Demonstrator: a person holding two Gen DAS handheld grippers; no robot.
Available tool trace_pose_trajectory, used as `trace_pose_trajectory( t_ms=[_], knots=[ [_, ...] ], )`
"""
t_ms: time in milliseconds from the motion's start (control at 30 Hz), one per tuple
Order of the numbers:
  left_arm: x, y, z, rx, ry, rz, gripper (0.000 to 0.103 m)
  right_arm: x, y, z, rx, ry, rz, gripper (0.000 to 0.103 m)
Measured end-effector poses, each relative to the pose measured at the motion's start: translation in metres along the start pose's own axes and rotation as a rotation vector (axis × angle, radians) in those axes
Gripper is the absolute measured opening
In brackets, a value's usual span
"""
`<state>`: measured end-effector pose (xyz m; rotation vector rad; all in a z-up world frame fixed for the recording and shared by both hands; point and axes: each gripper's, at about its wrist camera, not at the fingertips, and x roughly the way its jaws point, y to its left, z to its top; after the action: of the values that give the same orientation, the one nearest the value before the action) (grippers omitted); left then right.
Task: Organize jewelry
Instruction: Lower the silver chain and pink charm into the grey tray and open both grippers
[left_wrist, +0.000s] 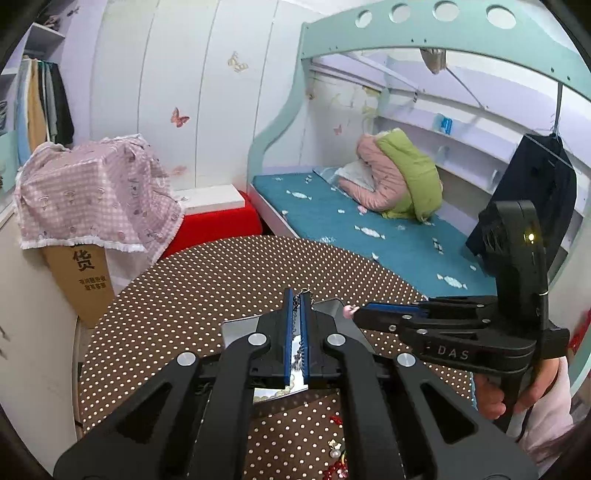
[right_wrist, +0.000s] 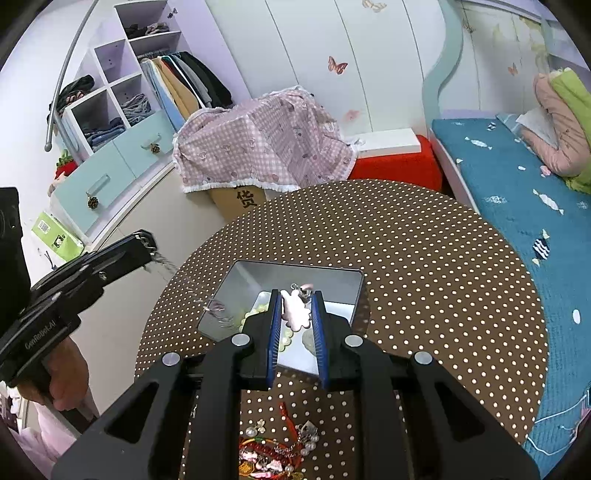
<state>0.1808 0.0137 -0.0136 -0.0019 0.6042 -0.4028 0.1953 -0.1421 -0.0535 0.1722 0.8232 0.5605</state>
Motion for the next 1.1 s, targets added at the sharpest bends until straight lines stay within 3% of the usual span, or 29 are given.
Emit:
trace_pose_trajectory(
  t_ms=[367, 433, 467, 500, 533, 833, 1100],
  knots=[
    [0.062, 0.012, -0.030, -0.036, 0.170, 0.029, 0.005, 0.028, -0.009, -0.005, 0.010, 0.084, -0.001, 0.016],
    [0.064, 0.014, -0.036, -0.042, 0.181, 0.035, 0.011, 0.027, -0.007, -0.004, 0.007, 0.080, -0.012, 0.017],
    [0.064, 0.015, -0.038, -0.045, 0.183, 0.039, 0.016, 0.027, -0.007, -0.004, 0.007, 0.081, -0.016, 0.017],
    [0.064, 0.017, -0.040, -0.051, 0.183, 0.042, 0.024, 0.025, -0.007, -0.005, 0.009, 0.079, -0.020, 0.021],
    [0.063, 0.018, -0.042, -0.057, 0.182, 0.040, 0.025, 0.024, -0.007, -0.005, 0.011, 0.075, -0.022, 0.027],
    [0.047, 0.018, -0.050, -0.073, 0.174, 0.057, 0.025, 0.005, -0.012, -0.009, 0.025, 0.046, -0.068, 0.043],
    [0.019, 0.016, -0.059, -0.077, 0.146, 0.064, 0.029, -0.014, -0.007, -0.018, 0.029, 0.023, -0.085, 0.047]
  ],
)
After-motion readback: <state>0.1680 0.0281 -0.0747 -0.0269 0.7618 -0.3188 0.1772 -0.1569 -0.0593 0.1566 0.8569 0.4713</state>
